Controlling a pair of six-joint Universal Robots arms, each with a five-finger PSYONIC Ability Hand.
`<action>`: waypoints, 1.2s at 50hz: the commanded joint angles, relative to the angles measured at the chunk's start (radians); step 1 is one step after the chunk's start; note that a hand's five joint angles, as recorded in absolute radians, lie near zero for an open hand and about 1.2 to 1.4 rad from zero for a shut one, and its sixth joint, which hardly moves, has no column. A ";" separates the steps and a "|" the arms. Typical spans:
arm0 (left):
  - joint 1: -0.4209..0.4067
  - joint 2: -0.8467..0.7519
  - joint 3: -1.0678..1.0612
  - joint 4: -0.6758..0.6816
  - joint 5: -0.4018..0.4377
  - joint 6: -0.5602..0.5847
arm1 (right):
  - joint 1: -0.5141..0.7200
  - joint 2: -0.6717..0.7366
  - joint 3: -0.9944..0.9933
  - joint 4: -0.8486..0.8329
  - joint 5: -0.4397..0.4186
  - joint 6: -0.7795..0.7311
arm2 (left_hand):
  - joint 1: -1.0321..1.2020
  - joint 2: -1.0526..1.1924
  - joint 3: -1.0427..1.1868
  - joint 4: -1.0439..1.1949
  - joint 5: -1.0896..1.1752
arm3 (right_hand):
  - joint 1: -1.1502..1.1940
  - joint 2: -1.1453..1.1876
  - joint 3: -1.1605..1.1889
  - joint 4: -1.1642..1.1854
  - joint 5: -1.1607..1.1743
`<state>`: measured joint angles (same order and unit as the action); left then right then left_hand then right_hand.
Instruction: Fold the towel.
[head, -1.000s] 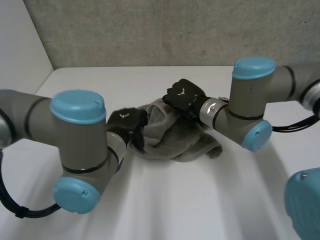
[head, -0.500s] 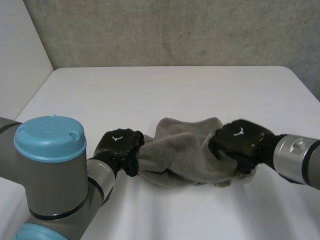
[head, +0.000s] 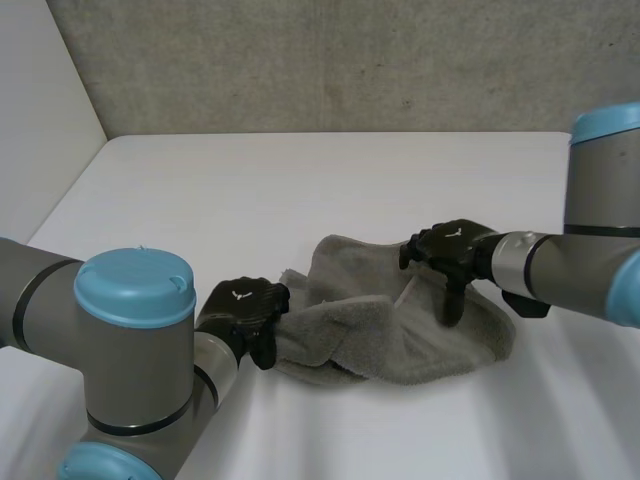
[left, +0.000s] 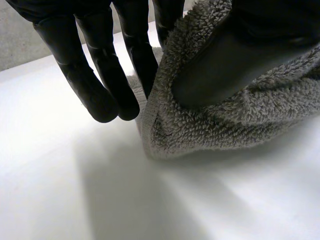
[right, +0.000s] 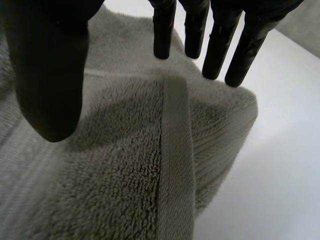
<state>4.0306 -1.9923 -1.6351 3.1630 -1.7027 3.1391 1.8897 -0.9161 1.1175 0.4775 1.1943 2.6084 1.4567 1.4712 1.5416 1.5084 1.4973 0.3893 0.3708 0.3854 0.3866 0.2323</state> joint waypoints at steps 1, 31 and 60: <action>0.002 -0.005 0.014 0.023 0.000 0.027 | 0.037 0.092 -0.089 -0.045 0.034 -0.014 | -0.060 -0.075 -0.145 -0.112 -0.276 | 0.401 0.420 0.405 0.404 0.384; 0.074 0.168 0.384 0.253 -0.094 0.113 | 0.035 -0.356 0.164 -0.780 0.000 0.374 | -0.060 -0.075 -0.145 -0.112 -0.276 | 1.007 1.025 1.011 1.010 0.989; 0.051 0.141 -0.315 0.368 -0.025 0.156 | -0.261 -0.526 0.887 -0.778 -0.098 0.154 | -0.421 -0.436 -0.506 -0.473 -0.636 | 1.007 1.025 1.011 1.010 0.989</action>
<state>4.0774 -1.8454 -1.9723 3.5150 -1.7395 3.2946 1.6312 -1.4483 1.9954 -0.2872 1.0391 2.7158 1.3652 1.3668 1.3819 1.3792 1.3836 1.3229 1.3094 1.3374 1.3378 1.1472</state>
